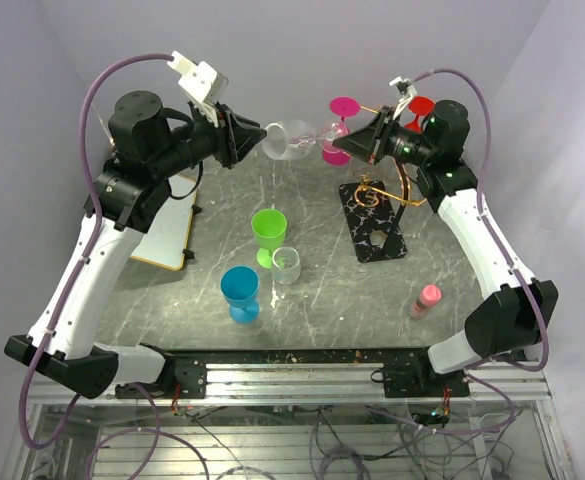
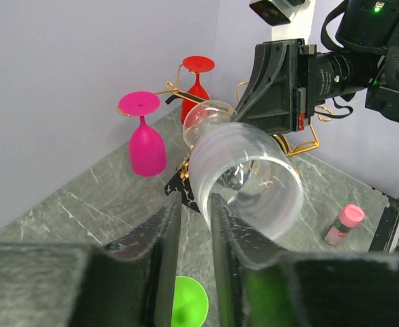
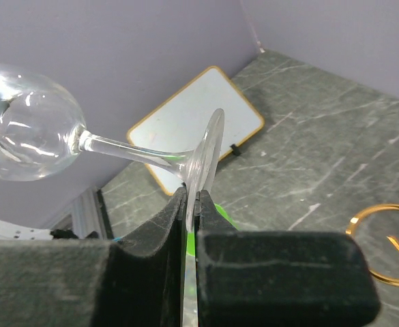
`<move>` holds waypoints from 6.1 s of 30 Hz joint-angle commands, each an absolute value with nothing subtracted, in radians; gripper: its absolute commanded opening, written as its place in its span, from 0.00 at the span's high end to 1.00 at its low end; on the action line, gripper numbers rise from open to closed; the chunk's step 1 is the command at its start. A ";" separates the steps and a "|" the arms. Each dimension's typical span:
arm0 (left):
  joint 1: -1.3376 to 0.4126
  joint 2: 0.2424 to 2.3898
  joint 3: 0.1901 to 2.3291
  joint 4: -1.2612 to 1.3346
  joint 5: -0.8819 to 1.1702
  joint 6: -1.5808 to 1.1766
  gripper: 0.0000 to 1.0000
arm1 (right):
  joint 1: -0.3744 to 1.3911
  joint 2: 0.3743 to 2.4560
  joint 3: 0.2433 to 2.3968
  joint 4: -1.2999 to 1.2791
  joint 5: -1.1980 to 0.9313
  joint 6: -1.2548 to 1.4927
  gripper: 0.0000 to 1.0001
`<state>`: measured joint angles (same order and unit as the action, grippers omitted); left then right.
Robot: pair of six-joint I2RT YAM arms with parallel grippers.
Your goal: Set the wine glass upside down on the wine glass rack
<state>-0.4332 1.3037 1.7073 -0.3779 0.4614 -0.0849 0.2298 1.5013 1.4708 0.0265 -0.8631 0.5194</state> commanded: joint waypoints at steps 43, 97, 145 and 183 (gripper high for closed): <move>-0.365 1.074 1.575 -0.501 0.138 0.245 0.03 | 0.322 1.363 1.639 -0.563 -0.164 -0.660 1.00; -0.343 1.085 1.592 -0.497 0.158 0.200 0.04 | 0.469 1.539 1.613 -0.363 0.365 -0.924 1.00; -0.342 1.105 1.601 -0.497 0.191 0.217 0.05 | 0.636 1.535 1.603 -0.437 0.414 -1.011 1.00; -0.341 1.121 1.600 -0.490 0.204 0.219 0.05 | 0.617 1.516 1.500 -0.466 0.470 -1.039 0.85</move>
